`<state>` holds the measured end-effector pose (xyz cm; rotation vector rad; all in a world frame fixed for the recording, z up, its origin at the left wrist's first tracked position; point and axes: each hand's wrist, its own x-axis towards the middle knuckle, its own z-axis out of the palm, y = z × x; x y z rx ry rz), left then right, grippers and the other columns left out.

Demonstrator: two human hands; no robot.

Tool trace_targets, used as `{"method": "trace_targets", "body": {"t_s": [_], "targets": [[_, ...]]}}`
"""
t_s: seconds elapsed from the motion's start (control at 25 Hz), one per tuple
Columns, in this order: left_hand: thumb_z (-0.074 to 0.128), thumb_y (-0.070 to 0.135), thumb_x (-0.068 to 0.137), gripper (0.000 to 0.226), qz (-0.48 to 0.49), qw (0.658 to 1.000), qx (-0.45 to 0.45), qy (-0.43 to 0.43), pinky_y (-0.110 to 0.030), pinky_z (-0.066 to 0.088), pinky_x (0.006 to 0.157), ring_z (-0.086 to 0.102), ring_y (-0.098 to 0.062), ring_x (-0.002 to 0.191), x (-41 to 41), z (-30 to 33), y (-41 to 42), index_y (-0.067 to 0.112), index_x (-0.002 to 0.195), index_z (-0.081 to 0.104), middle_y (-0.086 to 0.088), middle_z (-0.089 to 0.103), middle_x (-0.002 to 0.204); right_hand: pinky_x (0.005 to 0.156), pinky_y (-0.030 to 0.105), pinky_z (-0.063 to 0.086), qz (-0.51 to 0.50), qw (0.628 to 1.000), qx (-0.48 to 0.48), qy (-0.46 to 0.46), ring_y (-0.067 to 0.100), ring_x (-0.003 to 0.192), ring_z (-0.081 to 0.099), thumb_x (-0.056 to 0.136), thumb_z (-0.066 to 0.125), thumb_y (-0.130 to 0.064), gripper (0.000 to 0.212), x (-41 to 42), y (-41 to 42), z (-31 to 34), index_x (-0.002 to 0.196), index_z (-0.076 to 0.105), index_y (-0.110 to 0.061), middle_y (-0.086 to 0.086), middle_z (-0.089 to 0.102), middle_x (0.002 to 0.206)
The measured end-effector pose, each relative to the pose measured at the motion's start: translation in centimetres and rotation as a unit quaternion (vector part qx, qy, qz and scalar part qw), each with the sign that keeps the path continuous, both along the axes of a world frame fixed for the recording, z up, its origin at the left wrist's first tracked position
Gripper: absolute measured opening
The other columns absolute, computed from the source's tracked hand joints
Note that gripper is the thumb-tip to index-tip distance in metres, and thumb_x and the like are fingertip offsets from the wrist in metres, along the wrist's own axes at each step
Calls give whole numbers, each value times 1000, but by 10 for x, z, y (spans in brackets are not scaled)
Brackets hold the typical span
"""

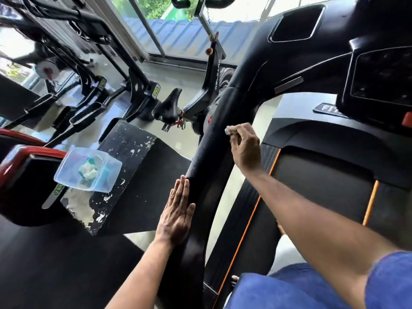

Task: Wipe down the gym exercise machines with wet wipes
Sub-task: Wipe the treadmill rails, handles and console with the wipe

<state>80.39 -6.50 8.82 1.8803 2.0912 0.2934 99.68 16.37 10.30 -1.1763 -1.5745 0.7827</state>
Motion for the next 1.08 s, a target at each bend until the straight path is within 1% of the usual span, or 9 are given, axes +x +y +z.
{"method": "trace_targets", "body": {"t_s": [0.16,0.24,0.4,0.52,0.64,0.8,0.88,1.0,1.08], "targets": [[33,37,108,69,-3,1000,20,0,-35,1,130,1,-20,161,-9,-10,-51,18,167,1,3,-5,175,89,9,45,-3,999,-30,10,3,91,61,88,61,13,27,-28,-107,-13,100,72,-9,3,64,100],[33,36,108,69,-7,1000,26,-1,-34,0,130,1,-20,161,-12,-14,-63,18,166,1,3,-4,175,89,17,48,-22,999,-38,1,9,92,63,89,65,7,26,-32,-117,-14,98,73,-15,-2,67,98],[31,39,109,67,-17,999,34,-3,-34,-1,130,0,-20,161,-15,-16,-63,14,166,4,3,-4,175,85,30,57,-66,997,-35,7,15,89,67,86,66,5,21,-25,-52,-9,93,76,-13,-1,67,98],[26,44,111,66,-21,998,57,-1,-37,3,131,6,-22,161,-17,-21,-65,11,166,11,0,3,175,86,20,54,-96,995,5,-37,16,90,67,88,69,-3,13,-14,19,1,92,78,-11,2,68,99],[26,46,111,65,-23,997,77,-3,-42,10,130,12,-25,161,-19,-24,-63,10,165,16,-5,10,174,85,17,52,-108,993,-7,-49,11,87,67,89,67,-9,13,-6,75,14,90,78,-13,3,70,97],[33,39,110,64,-33,995,99,-8,-49,19,128,20,-29,159,-22,-29,-64,3,162,24,-10,16,173,85,8,42,-116,991,-10,-65,13,91,63,93,64,-16,14,-5,96,9,96,77,-15,8,66,101],[33,40,111,64,-44,994,102,-10,-48,19,129,21,-29,159,-22,-28,-63,1,161,27,-10,18,173,86,13,47,-128,991,-16,-48,14,91,63,93,63,-17,15,-6,96,6,97,77,-14,9,66,102],[32,41,111,64,-38,995,94,-18,-44,15,130,20,-29,159,-23,-23,-60,1,161,27,-11,19,172,85,35,56,-132,990,-33,-28,19,89,66,93,64,-21,14,-10,79,4,96,76,-15,2,66,97],[33,40,111,64,-39,994,97,-19,-42,13,130,19,-28,159,-20,-21,-62,1,161,27,-11,20,172,85,39,57,-117,992,-26,-32,22,90,65,94,64,-19,11,-18,37,2,97,75,-16,2,65,95]]}}
